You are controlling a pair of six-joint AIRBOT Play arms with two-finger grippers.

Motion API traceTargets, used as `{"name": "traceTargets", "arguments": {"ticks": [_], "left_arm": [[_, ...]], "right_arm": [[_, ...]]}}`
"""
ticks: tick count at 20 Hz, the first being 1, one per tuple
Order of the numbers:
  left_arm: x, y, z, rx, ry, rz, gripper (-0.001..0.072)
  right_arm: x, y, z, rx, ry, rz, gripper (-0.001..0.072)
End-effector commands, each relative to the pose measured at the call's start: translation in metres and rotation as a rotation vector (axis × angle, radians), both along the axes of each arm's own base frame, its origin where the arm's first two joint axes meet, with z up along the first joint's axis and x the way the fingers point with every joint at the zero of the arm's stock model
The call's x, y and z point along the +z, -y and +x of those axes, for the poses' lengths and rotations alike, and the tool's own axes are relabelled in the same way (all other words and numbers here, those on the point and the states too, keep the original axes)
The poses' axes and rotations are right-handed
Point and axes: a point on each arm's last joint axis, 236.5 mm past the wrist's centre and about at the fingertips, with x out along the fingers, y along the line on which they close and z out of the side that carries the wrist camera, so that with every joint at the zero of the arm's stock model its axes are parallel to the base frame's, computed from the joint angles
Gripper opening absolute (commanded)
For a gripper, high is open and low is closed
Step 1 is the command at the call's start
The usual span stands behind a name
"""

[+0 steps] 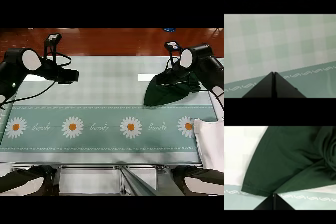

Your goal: Fold the shirts.

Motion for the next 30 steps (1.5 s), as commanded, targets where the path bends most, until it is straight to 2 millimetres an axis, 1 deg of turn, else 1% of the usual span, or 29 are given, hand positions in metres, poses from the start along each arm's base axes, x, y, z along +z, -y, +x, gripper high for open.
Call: {"name": "traceTargets", "arguments": {"ticks": [1,15,16,17,19,21,22,23,24,25,26,27,28,29,30], "left_arm": [[0.000,0.000,0.000,0.000,0.000,0.000,0.0018],[0.000,0.000,0.000,0.001,0.001,-0.001,0.0018],[0.001,0.000,0.003,0.002,0.011,-0.003,0.0018],[0.005,0.002,0.009,0.007,0.042,-0.011,0.0018],[0.016,0.004,0.026,0.019,0.125,-0.033,0.0018],[0.027,0.005,0.048,0.032,0.223,-0.051,0.0022],[0.029,0.005,0.056,0.041,0.253,-0.058,0.0087],[0.030,0.005,0.063,0.048,0.279,-0.064,0.0290],[0.028,0.005,0.069,0.052,0.290,-0.065,0.0422],[0.022,0.003,0.074,0.058,0.291,-0.061,0.0504],[0.015,-0.003,0.078,0.062,0.288,-0.044,0.0504],[0.010,-0.012,0.080,0.069,0.282,-0.021,0.0504],[0.005,-0.024,0.082,0.090,0.268,-0.007,0.0504],[0.001,-0.038,0.081,0.115,0.244,0.001,0.0504],[-0.005,-0.056,0.077,0.145,0.205,0.012,0.0503]], "right_arm": [[0.000,0.000,0.000,0.000,0.000,0.000,0.0023],[0.000,-0.001,0.001,0.000,0.004,0.001,0.0023],[0.002,-0.001,0.007,0.004,0.030,0.003,0.0023],[0.006,-0.002,0.017,0.010,0.077,0.005,0.0023],[0.018,-0.001,0.042,0.027,0.190,-0.008,0.0023],[0.032,0.001,0.064,0.050,0.301,-0.032,0.0023],[0.037,-0.001,0.072,0.057,0.341,-0.025,0.0023],[0.043,-0.004,0.079,0.063,0.378,-0.015,0.0027],[0.047,-0.006,0.084,0.068,0.408,-0.009,0.0097],[0.051,-0.007,0.088,0.072,0.433,-0.009,0.0350],[0.055,-0.003,0.093,0.080,0.456,-0.033,0.0411],[0.059,0.008,0.096,0.069,0.475,-0.076,0.0411],[0.062,0.027,0.099,0.014,0.490,-0.115,0.0411],[0.062,0.056,0.101,-0.084,0.496,-0.143,0.0411],[0.055,0.087,0.102,-0.176,0.484,-0.148,0.0411]]}}
